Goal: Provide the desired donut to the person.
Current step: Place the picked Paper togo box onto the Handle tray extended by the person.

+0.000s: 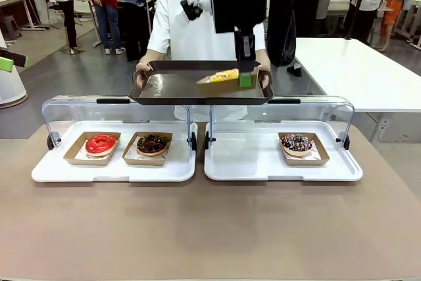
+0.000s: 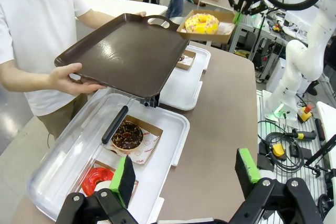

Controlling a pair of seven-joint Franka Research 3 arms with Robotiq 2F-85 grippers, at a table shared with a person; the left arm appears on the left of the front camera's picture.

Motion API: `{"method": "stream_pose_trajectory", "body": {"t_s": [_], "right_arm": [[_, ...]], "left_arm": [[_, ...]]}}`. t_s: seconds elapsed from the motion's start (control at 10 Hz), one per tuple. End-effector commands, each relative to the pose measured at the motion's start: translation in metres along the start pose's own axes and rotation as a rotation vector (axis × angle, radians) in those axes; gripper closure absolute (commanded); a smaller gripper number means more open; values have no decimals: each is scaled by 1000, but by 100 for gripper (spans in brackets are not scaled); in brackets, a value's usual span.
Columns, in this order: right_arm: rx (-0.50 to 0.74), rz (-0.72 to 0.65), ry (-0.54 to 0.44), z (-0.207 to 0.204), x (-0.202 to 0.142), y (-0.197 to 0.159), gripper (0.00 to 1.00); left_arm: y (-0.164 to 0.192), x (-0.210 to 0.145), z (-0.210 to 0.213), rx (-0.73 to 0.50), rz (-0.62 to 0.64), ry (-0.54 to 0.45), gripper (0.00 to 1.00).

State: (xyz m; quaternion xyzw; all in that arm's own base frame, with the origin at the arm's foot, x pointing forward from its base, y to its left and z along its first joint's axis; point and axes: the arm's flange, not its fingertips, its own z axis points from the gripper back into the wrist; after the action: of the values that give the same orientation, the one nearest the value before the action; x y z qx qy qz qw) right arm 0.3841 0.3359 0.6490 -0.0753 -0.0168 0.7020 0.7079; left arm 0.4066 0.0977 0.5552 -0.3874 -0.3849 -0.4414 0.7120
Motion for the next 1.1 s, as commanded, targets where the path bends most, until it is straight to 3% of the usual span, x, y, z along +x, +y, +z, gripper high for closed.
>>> {"method": "stream_pose_trajectory", "body": {"t_s": [0.0, 0.2, 0.6, 1.0], "right_arm": [[-45, 71, -7, 21, -7, -20, 98], [10, 65, 16, 22, -16, -54, 98], [3, 170, -105, 3, -29, -132, 98], [44, 108, -108, -44, -27, -164, 98]], "left_arm": [[-1, 2, 1, -3, 3, -7, 0], [-1, 2, 1, -3, 3, -7, 0], [-1, 2, 1, -3, 3, -7, 0], [-1, 2, 1, -3, 3, -7, 0]]}}
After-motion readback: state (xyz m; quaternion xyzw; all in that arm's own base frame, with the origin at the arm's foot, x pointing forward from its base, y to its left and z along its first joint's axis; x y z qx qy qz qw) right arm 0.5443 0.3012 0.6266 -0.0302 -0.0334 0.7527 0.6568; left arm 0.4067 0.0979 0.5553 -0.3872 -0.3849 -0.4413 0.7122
